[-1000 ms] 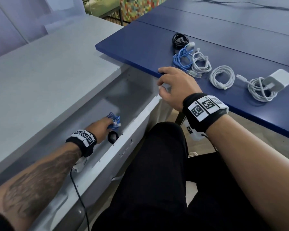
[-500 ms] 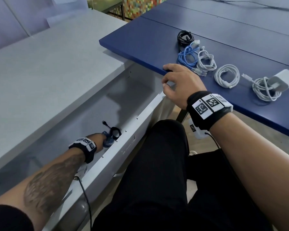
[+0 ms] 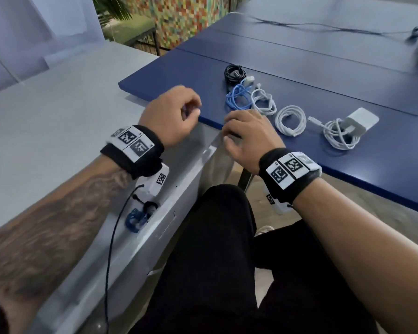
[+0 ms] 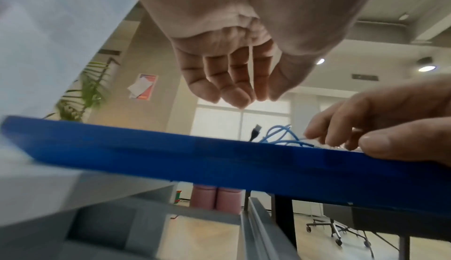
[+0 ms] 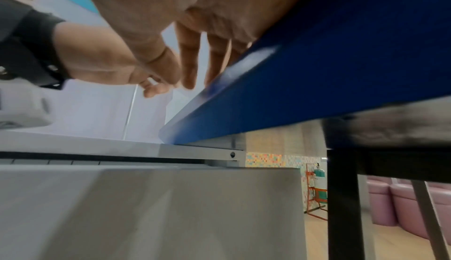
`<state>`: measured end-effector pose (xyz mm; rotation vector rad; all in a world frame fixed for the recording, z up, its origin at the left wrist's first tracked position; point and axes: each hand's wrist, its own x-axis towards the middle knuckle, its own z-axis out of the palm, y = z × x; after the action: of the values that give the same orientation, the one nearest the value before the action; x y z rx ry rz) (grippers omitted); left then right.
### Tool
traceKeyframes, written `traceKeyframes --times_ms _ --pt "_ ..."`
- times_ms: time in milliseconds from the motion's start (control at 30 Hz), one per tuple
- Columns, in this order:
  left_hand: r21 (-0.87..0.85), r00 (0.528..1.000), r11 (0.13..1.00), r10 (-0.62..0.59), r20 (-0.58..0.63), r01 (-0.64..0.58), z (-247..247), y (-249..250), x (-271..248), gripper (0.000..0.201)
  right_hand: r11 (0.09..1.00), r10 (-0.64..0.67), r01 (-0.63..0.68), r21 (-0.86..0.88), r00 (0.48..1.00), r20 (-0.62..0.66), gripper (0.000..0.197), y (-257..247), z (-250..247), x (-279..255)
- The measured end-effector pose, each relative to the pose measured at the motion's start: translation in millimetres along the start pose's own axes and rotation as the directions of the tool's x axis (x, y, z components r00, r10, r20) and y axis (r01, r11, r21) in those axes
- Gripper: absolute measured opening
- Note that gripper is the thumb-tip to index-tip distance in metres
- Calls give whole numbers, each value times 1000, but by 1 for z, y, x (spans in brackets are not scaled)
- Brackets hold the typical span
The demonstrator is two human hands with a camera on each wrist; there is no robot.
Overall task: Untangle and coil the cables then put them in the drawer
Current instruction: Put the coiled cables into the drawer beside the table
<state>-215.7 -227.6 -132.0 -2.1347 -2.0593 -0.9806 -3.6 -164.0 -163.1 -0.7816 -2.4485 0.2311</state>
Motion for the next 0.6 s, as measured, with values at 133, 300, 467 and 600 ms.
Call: traceKeyframes --times_ms 133,300,467,600 --pt "16 968 992 118 220 -125 26 23 45 50 993 105 -96 63 981 -165 19 3 -5 -8" --pt "76 931 983 131 341 -166 44 32 56 53 960 220 -169 224 949 -228 22 2 -6 -6" --pt "104 927 968 185 327 -230 42 31 46 29 946 248 -179 270 937 -246 22 3 -6 -6" --pt "77 935 967 213 284 -243 35 27 35 26 946 245 -175 274 937 -250 20 4 -6 -6"
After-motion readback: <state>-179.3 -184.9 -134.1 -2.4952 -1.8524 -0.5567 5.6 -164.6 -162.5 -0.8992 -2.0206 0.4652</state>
